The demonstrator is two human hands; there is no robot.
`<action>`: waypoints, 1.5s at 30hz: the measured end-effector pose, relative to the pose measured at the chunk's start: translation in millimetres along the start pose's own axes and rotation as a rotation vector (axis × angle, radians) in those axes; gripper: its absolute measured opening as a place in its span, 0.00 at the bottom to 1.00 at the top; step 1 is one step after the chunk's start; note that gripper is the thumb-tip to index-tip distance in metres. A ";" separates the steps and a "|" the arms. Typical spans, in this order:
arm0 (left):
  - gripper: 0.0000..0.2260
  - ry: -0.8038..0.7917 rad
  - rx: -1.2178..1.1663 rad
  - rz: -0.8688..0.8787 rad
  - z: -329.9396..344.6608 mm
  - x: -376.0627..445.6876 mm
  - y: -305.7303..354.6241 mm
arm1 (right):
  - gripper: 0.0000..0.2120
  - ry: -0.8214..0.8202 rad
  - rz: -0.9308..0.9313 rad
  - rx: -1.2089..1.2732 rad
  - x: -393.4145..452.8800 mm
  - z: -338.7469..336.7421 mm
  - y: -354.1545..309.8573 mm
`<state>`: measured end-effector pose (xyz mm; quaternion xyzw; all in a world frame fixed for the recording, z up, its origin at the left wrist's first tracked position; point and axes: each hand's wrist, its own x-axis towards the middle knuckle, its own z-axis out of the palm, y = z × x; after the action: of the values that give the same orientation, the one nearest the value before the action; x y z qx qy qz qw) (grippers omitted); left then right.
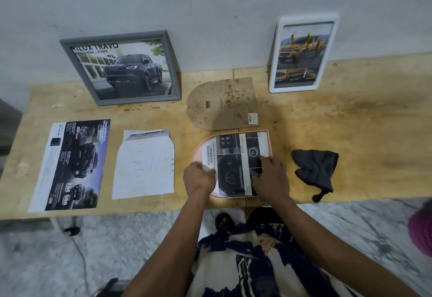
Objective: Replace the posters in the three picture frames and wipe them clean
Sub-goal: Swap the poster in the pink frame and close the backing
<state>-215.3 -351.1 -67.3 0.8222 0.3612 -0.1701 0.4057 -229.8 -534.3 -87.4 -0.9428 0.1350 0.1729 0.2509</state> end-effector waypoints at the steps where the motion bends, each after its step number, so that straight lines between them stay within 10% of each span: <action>1: 0.12 0.001 -0.020 -0.003 -1.1 -0.8 0.6 | 0.25 -0.003 0.001 0.002 0.3 -0.1 -0.3; 12: 0.14 -0.043 -0.229 0.153 -3.0 -19.4 -8.2 | 0.25 -0.013 -0.028 0.129 -0.2 -10.1 2.2; 22: 0.12 -0.001 -0.399 0.444 -50.2 -37.6 3.1 | 0.26 0.405 -0.408 0.115 -1.4 -65.4 -42.0; 29: 0.09 0.049 -0.710 0.276 -89.4 -48.3 -5.3 | 0.07 0.197 -0.488 0.345 -11.4 -73.4 -68.7; 45: 0.11 0.133 -0.638 0.011 -84.0 -69.3 -84.6 | 0.09 -0.154 -0.038 0.635 -57.7 -14.2 -55.9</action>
<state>-325.6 -281.7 -22.2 0.6648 0.4176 0.0083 0.6193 -259.1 -485.1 -29.3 -0.8040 0.1452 0.1885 0.5449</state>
